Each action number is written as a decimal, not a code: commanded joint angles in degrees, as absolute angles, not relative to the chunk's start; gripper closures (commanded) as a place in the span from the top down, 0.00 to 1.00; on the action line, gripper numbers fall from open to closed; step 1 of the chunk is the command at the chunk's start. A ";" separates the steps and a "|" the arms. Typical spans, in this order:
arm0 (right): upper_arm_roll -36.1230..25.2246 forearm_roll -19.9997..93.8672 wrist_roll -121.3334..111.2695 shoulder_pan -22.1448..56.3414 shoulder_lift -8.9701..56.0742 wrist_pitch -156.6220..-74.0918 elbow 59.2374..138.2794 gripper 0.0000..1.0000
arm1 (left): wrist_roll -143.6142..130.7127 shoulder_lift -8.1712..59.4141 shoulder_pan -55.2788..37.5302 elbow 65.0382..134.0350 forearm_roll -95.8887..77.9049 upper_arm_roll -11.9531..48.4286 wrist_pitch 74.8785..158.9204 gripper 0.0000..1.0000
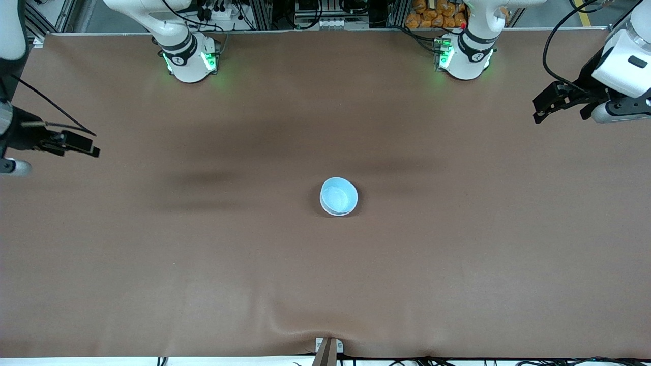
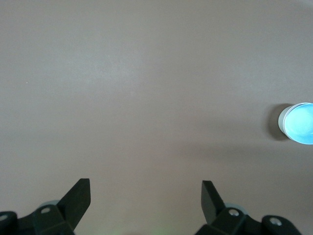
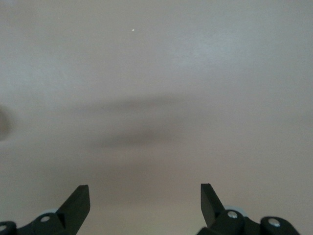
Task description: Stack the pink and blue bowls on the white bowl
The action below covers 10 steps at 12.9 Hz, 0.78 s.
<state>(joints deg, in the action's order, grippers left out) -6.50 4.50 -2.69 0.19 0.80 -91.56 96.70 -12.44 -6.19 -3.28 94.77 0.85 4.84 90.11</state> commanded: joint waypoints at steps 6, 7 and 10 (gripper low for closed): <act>-2.46 1.49 -2.38 -3.08 1.32 -82.00 84.99 1.00 | -11.69 -6.77 -3.60 94.83 0.97 4.66 89.21 1.00; -2.46 1.58 -0.89 -2.90 1.32 -82.00 84.99 1.00 | -11.69 -6.85 -3.52 94.75 0.97 4.57 89.03 1.00; -2.11 1.76 1.32 -2.64 1.32 -82.09 84.46 1.00 | -11.69 -6.94 -3.52 94.40 0.62 4.48 89.03 1.00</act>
